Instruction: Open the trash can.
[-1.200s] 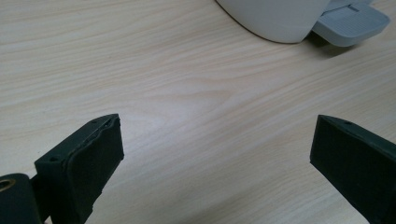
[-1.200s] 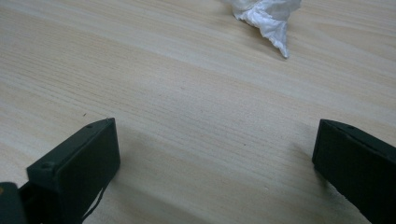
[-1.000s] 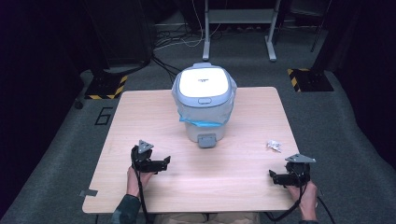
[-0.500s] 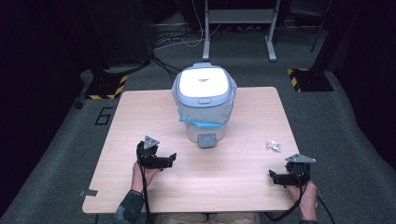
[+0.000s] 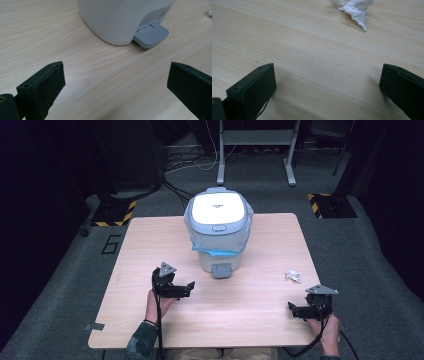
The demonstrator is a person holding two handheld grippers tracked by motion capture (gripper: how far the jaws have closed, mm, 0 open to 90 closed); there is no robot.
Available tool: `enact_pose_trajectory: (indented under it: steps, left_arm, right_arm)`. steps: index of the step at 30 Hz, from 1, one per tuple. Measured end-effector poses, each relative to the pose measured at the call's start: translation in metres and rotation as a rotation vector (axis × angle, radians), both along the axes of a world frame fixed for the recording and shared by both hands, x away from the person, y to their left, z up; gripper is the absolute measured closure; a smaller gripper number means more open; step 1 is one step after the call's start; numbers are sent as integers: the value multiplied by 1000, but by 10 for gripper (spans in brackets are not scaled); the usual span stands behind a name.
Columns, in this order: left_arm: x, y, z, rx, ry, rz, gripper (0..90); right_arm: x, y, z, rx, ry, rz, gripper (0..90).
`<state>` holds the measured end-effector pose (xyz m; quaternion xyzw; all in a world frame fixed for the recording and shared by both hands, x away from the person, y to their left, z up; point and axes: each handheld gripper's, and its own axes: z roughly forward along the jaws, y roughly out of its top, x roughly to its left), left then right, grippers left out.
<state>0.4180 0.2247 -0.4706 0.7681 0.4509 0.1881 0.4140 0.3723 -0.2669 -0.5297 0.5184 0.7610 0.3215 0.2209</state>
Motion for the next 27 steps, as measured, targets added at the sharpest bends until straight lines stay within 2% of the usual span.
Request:
enact_pose_trajectory:
  steps: [2,18,27]
  left_arm:
    - [2,-5,2,1,-11,-13,9]
    - [11,-35,7,1,-22,-77,2]
    - [17,-58,5,1,-14,-131,2]
  right_arm:
    - [0,0,0,-1,0,-1,0]
    - [0,0,0,-1,0,-1,0]
    - [0,0,0,0,0,0,0]
